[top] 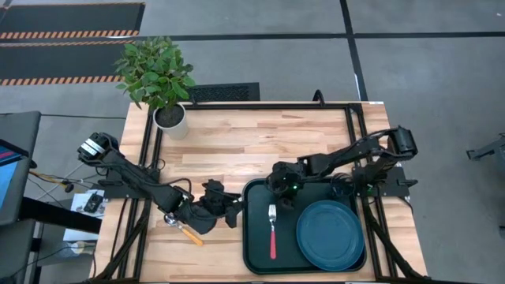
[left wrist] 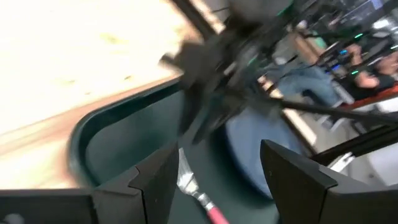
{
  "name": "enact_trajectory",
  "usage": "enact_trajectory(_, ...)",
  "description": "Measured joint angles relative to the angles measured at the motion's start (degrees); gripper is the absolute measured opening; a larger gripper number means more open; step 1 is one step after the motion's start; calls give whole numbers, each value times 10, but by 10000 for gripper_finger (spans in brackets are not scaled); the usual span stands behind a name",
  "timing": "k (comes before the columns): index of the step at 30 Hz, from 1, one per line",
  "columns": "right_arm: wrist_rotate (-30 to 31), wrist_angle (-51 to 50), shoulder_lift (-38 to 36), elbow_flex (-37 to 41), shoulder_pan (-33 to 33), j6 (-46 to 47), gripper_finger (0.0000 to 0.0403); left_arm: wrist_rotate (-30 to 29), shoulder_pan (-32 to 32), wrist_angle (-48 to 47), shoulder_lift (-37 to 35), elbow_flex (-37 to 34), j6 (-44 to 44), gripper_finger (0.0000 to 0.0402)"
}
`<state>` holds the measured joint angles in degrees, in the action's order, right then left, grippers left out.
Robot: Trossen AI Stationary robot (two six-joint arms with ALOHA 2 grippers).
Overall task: Pick and place plate/cup/fork/spoon on tray
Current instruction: Put the yellow spoon on the black tray
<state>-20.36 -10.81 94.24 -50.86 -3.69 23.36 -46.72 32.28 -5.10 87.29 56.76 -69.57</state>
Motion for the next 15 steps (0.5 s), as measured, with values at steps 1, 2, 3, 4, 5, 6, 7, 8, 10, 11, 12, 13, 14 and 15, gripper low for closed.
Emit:
enact_trajectory(1, 10, -12, -13, -1, 1, -1, 141, 2, 3, -16, 0, 0, -13, 213)
enact_trajectory(2, 20, -25, -28, -1, 2, -4, 141, 10, 7, -32, 0, 0, -27, 213)
enact_trajectory(3, 28, -45, -44, -1, 2, -9, 140, 20, 12, -54, 0, 0, -43, 213)
enact_trajectory(4, 34, -58, -57, -1, 2, -12, 139, 34, 17, -79, 0, 0, -64, 213)
enact_trajectory(5, 43, -72, -70, -1, 2, -14, 137, 47, 23, -105, 0, 0, -87, 213)
enact_trajectory(6, 52, -93, -85, -1, 2, -15, 136, 57, 30, -132, 0, 0, -111, 213)
enact_trajectory(7, 59, -105, -97, -1, 2, -16, 135, 62, 37, -156, 0, 0, -135, 212)
enact_trajectory(8, 69, -110, -108, -1, 2, -16, 134, 66, 45, -182, 0, 0, -159, 213)
enact_trajectory(10, 85, -135, -130, -1, -3, -16, 133, 69, 59, -238, 0, 0, -211, 213)
enact_trajectory(11, 92, -133, -137, -1, -7, -15, 133, 68, 66, -261, 0, 0, -239, 213)
enact_trajectory(12, 99, -137, -145, -1, -11, -15, 133, 65, 74, -284, 0, 0, -269, 213)
enact_trajectory(13, 104, -143, -151, -1, -16, -14, 133, 65, 79, -305, 0, 0, -293, 213)
enact_trajectory(14, 107, -142, -156, -1, -20, -14, 133, 71, 84, -320, 0, 0, -305, 212)
enact_trajectory(15, 113, -144, -162, -1, -26, -10, 133, 87, 90, -330, 1, 0, -306, 213)
